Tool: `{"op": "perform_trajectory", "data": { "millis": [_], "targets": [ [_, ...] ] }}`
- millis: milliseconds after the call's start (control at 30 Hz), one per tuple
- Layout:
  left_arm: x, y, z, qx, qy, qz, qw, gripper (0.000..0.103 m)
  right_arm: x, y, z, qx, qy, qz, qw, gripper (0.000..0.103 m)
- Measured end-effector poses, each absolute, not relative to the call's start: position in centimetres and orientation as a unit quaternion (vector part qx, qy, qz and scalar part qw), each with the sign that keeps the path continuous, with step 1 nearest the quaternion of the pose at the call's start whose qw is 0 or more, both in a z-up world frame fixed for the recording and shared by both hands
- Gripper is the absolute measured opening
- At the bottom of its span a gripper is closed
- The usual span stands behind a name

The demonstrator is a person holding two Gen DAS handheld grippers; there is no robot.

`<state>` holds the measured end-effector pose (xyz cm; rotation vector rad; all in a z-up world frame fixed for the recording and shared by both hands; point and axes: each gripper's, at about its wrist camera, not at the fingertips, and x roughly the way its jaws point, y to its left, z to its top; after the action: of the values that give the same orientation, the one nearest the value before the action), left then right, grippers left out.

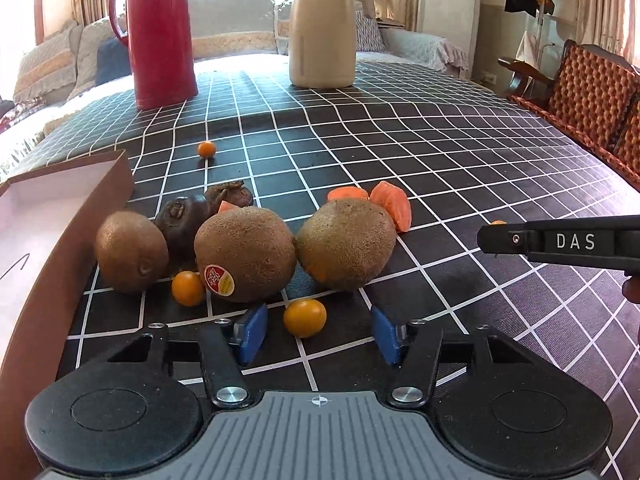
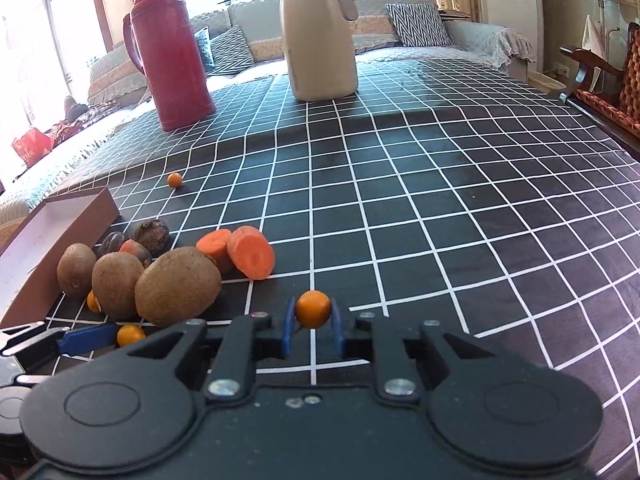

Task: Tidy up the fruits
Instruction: 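Move the right tool to a small orange kumquat and close on it, then grasp a second kumquat with the left tool and lift it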

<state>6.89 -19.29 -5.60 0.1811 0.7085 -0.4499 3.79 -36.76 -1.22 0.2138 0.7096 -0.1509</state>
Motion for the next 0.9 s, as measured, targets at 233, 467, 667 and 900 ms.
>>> {"op": "perform_trajectory", "data": {
  "millis": [233,467,667,900],
  "targets": [
    [7.1,-19.3,-5.6,0.090,0.332,-0.229,0.910,0.022,3.7,-36.6,-1.2,0.104,0.347,-0.072,0.929,0.017],
    [6.7,-18.2,-5.6,0.079,0.330,-0.238,0.910,0.022,3.9,-35.9,-1.2,0.102,0.346,-0.065,0.931,0.017],
    [5.7,-15.9,-3.7,0.064,0.309,-0.245,0.917,0.021,4.0,-35.4,-1.1,0.103,0.344,-0.061,0.931,0.017],
    [5.6,-11.0,-0.2,0.048,0.273,-0.194,0.941,0.022,3.6,-34.6,-0.7,0.100,0.337,-0.054,0.935,0.017]
  ]
}}
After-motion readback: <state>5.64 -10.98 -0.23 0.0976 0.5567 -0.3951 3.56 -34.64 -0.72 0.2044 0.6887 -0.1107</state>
